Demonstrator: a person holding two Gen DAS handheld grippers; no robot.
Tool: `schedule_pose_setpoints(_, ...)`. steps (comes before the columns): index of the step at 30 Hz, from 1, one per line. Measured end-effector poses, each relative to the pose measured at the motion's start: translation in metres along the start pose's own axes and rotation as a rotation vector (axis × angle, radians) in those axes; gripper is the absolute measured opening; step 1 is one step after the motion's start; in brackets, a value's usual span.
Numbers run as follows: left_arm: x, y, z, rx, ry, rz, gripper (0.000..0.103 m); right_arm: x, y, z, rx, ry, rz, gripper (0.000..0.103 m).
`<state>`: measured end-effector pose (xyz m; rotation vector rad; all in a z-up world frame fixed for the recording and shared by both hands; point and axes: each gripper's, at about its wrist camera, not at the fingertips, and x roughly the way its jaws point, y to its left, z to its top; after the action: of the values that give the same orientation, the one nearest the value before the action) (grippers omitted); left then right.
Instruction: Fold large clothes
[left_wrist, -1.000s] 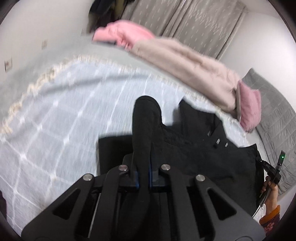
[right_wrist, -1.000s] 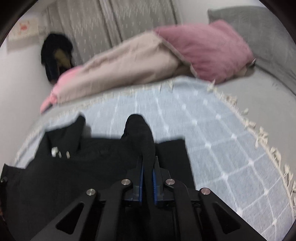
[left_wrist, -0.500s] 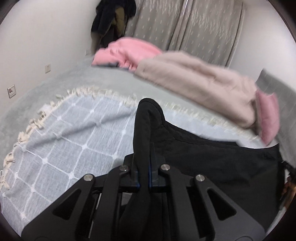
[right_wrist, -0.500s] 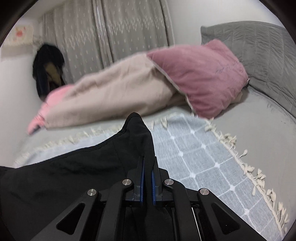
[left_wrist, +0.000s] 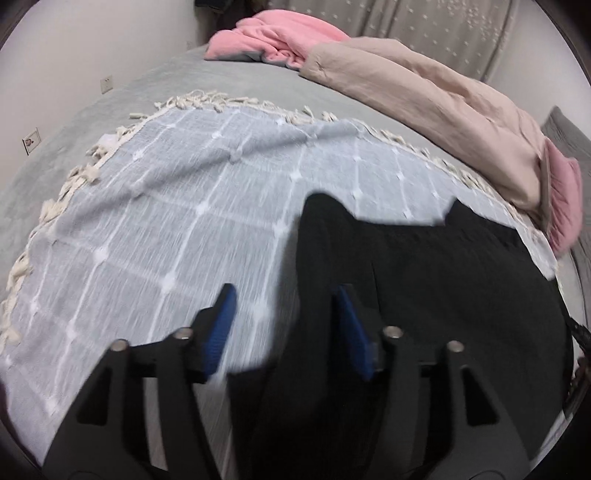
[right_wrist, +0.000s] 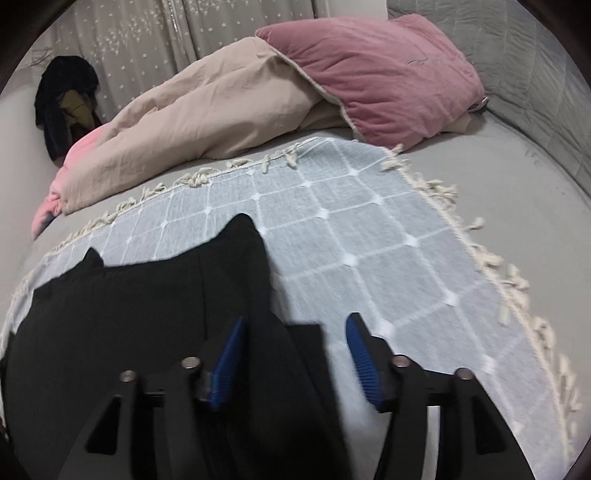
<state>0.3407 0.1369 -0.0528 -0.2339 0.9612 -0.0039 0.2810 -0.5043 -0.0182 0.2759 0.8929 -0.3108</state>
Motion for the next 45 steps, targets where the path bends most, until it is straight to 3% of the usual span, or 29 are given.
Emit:
schedule_pose_setpoints(2, -0.018, 0.002, -0.014, 0.012, 0.017, -0.012, 0.074, -0.012, -0.009, -0.008, 0.011, 0.022, 0.022, 0.069)
schedule_pose_setpoints(5, -0.042, 0.009, -0.036, 0.005, 0.045, -0.073, 0.077, -0.028, -0.029, -0.032, 0.076, 0.076, 0.133, 0.071)
schedule_pose_setpoints(12, -0.062, 0.041, -0.093, -0.138, 0.185, -0.195, 0.078, -0.045, -0.065, -0.092, 0.263, 0.201, 0.305, 0.071)
schedule_pose_setpoints(15, -0.061, 0.051, -0.119, -0.211, 0.246, -0.251, 0.078, -0.049, -0.075, -0.116, 0.344, 0.205, 0.367, 0.072)
schedule_pose_setpoints(18, -0.062, 0.052, -0.136, -0.242, 0.250, -0.315, 0.077, -0.053, -0.083, -0.131, 0.412, 0.158, 0.413, 0.072)
schedule_pose_setpoints(19, -0.063, 0.051, -0.140, -0.246, 0.237, -0.337, 0.068, -0.053, -0.083, -0.135, 0.427, 0.146, 0.423, 0.072)
schedule_pose_setpoints(21, -0.053, 0.053, -0.149, -0.343, 0.274, -0.502, 0.051, -0.052, -0.083, -0.139, 0.442, 0.149, 0.436, 0.069)
schedule_pose_setpoints(22, -0.049, 0.055, -0.152, -0.383, 0.275, -0.507, 0.043, -0.051, -0.083, -0.140, 0.452, 0.162, 0.445, 0.067)
schedule_pose_setpoints(23, -0.046, 0.055, -0.154, -0.386, 0.274, -0.497, 0.040, -0.050, -0.085, -0.141, 0.465, 0.175, 0.453, 0.057)
schedule_pose_setpoints(24, -0.046, 0.054, -0.153, -0.386, 0.267, -0.494, 0.034, -0.049, -0.087, -0.143, 0.501, 0.206, 0.487, 0.045)
schedule_pose_setpoints(26, -0.052, 0.057, -0.147, -0.418, 0.252, -0.498, 0.027, -0.054, -0.095, -0.150, 0.599, 0.237, 0.590, 0.033)
schedule_pose_setpoints(29, -0.073, 0.071, -0.133, -0.490, 0.155, -0.502, 0.022, -0.081, -0.095, -0.157, 0.640, 0.224, 0.666, 0.029)
schedule_pose_setpoints(31, -0.072, 0.072, -0.126, -0.487, 0.176, -0.423, 0.024, -0.096, -0.090, -0.161, 0.599, 0.214, 0.649, 0.029)
schedule_pose_setpoints(34, -0.068, 0.053, -0.122, -0.405, 0.192, -0.252, 0.036, -0.102, -0.078, -0.162, 0.481, 0.216, 0.438, 0.037)
schedule_pose_setpoints(35, -0.073, 0.042, -0.119, -0.362, 0.168, -0.192, 0.037, -0.105, -0.076, -0.161, 0.459, 0.191, 0.343, 0.042)
schedule_pose_setpoints(37, -0.088, 0.023, -0.115, -0.273, 0.094, -0.105, 0.039, -0.112, -0.071, -0.157, 0.456, 0.142, 0.283, 0.043)
schedule_pose_setpoints(40, -0.102, -0.006, -0.105, -0.148, 0.002, 0.001, 0.046, -0.138, -0.043, -0.143, 0.341, 0.045, 0.144, 0.045)
schedule_pose_setpoints(45, -0.113, -0.018, -0.098, -0.063, -0.092, 0.148, 0.056, -0.167, 0.038, -0.125, 0.066, -0.082, 0.106, 0.060)
